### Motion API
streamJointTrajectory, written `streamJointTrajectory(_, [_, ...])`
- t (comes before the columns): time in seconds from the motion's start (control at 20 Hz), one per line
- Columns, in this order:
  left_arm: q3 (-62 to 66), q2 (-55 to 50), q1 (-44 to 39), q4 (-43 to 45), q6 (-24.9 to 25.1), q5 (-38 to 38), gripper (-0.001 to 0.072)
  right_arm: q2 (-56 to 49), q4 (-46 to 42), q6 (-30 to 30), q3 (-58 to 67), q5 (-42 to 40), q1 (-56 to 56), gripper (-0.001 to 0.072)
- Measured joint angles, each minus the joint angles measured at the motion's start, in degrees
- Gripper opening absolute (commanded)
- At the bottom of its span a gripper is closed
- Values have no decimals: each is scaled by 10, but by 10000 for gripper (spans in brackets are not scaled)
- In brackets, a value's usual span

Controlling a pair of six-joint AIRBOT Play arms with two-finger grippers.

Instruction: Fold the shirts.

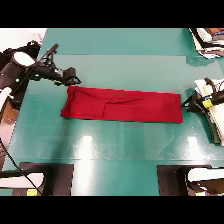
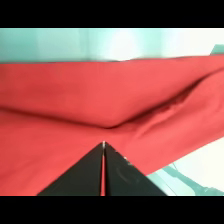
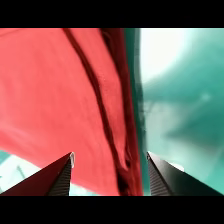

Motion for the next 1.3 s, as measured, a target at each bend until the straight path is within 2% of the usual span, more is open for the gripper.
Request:
streamJointTrajectory(0.05, [0,-2,-17,-2,0,11,28,-3,9,-4,-12,-10,5,527])
streamJointTrajectory(0.1, [0,-5,-33,-2,0,22,28,-7,22,-8,-21,-12,11,479])
streamJointTrajectory(0.15, [0,-10,-50,-2,0,33,28,-12,29,-10,-26,-15,18,301])
streamJointTrajectory(0.2, [0,-16,-67,-3,-2,43,28,-17,31,-14,-31,-22,26,79])
streamJointTrajectory(0.25, [0,-22,-83,-3,-3,49,27,-19,26,-21,-35,-29,32,17])
streamJointTrajectory(0.55, [31,-93,-187,-3,-7,85,27,24,45,-40,-9,-28,54,14])
streamJointTrajectory(0.8, [129,-195,-257,-3,-18,89,27,83,136,-19,102,14,79,15])
streamJointTrajectory(1.0, [186,-263,-288,-4,-36,86,27,102,196,4,192,43,151,15])
streamJointTrajectory(1.3, [217,-295,-298,-3,-48,95,28,85,224,19,308,34,287,16])
